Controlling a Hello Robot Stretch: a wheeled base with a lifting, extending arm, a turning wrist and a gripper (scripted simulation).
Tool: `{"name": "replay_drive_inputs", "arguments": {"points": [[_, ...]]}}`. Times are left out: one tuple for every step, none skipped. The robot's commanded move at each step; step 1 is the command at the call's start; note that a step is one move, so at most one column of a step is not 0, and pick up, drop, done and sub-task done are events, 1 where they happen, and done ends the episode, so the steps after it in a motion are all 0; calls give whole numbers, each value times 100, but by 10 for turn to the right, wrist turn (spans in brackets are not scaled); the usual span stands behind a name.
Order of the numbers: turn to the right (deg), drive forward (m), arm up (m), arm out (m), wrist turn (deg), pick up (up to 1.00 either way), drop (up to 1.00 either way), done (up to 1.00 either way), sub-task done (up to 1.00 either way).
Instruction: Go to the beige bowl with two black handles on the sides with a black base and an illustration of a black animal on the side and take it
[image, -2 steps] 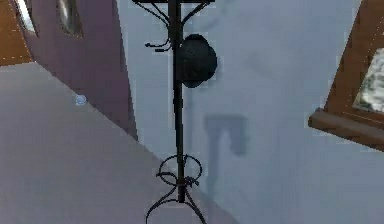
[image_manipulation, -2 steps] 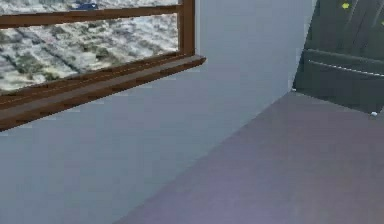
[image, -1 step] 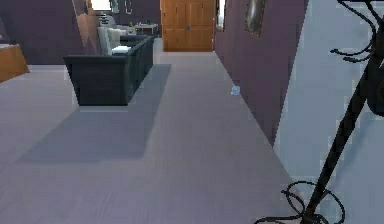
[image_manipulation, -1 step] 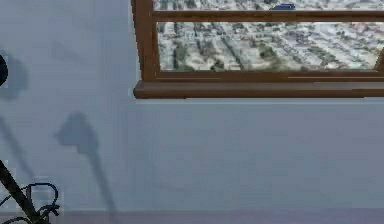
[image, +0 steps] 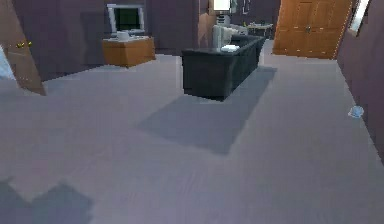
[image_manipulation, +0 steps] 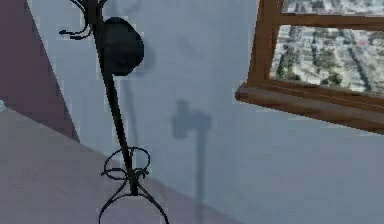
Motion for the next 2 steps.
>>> {"name": "replay_drive_inputs", "arguments": {"points": [[0,65,0,0,0,0,0,0,0],[270,0,0,0,0,0,0,0,0]]}}
